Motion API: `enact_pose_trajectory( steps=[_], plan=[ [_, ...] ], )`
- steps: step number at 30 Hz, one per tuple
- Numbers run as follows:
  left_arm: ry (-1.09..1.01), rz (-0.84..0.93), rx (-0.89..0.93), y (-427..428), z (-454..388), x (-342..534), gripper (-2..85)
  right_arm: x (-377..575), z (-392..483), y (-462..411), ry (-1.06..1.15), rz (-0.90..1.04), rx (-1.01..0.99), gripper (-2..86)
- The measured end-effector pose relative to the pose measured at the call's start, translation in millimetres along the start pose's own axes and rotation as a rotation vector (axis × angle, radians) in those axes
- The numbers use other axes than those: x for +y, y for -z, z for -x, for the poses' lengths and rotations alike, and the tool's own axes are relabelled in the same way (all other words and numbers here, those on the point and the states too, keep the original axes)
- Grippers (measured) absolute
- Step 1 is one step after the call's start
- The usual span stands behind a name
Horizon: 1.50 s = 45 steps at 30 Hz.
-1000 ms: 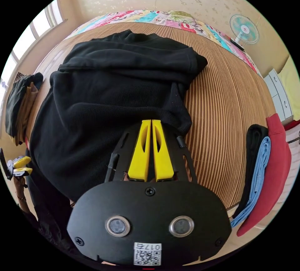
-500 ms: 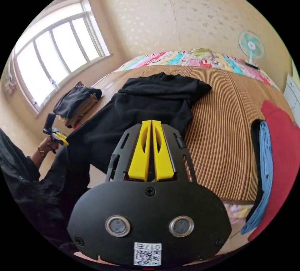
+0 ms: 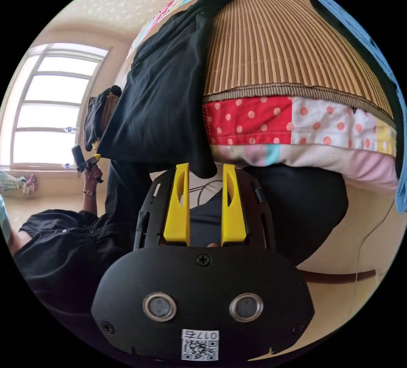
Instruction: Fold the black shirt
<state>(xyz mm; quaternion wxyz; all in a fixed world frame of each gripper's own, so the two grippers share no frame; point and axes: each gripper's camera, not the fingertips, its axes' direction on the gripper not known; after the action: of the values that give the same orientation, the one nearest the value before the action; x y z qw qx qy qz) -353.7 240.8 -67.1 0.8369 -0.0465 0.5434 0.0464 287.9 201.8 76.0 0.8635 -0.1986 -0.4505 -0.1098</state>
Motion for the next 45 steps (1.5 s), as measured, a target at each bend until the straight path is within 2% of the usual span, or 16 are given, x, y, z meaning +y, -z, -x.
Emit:
enact_pose_trajectory(
  steps=[3, 10, 13, 14, 16, 18, 24, 29, 32, 34, 36, 38, 41, 43, 45],
  plan=[
    [0.023, -0.01, -0.001, 3, 6, 11, 4.4, -9, -12, 3, -0.001, 0.074, -0.005, 11.1],
    [0.055, -0.092, 0.048, 22, 18, 38, 4.4, 8, -43, 60, 0.029, -0.001, -0.088, 5.5],
    [0.072, -0.134, 0.068, 34, 20, 48, 4.4, 28, -62, 88, 0.058, -0.006, -0.253, 3.9],
    [0.057, -0.163, 0.09, 41, 17, 51, 4.3, 40, -68, 103, 0.102, -0.036, -0.375, 3.6],
    [0.026, -0.213, 0.138, 52, 12, 56, 4.2, 60, -79, 130, 0.182, -0.155, -0.611, 3.3],
    [-0.042, -0.291, 0.237, 67, 2, 62, 4.2, 88, -90, 164, 0.285, -0.356, -0.849, 3.0],
    [-0.222, -0.53, 0.508, 108, -25, 77, 4.2, 128, -93, 221, 0.541, -0.63, -1.171, 2.7],
    [-0.374, -0.587, 0.67, 123, -54, 80, 4.3, 146, -82, 259, 0.696, -0.77, -1.283, 2.6],
    [-0.299, -0.626, 0.655, 124, -57, 77, 4.3, 144, -73, 269, 0.668, -0.776, -1.257, 2.6],
    [-0.216, -0.645, 0.528, 121, -53, 76, 4.4, 134, -74, 269, 0.518, -0.719, -1.15, 2.6],
    [-0.046, -0.637, 0.354, 110, -40, 72, 4.4, 124, -83, 263, 0.295, -0.702, -0.927, 2.6],
    [0.005, -0.627, 0.3, 100, -35, 63, 4.4, 115, -88, 257, 0.208, -0.711, -0.915, 2.6],
    [0.069, -0.65, 0.215, 94, -32, 36, 4.4, 88, -81, 258, 0.158, -0.73, -0.881, 2.6],
    [0.057, -0.652, 0.164, 93, -32, 8, 4.3, 62, -69, 265, 0.128, -0.722, -0.8, 2.6],
    [0.074, -0.628, 0.068, 88, -28, -38, 4.3, 20, -48, 276, 0.084, -0.74, -0.638, 2.6]
  ],
)
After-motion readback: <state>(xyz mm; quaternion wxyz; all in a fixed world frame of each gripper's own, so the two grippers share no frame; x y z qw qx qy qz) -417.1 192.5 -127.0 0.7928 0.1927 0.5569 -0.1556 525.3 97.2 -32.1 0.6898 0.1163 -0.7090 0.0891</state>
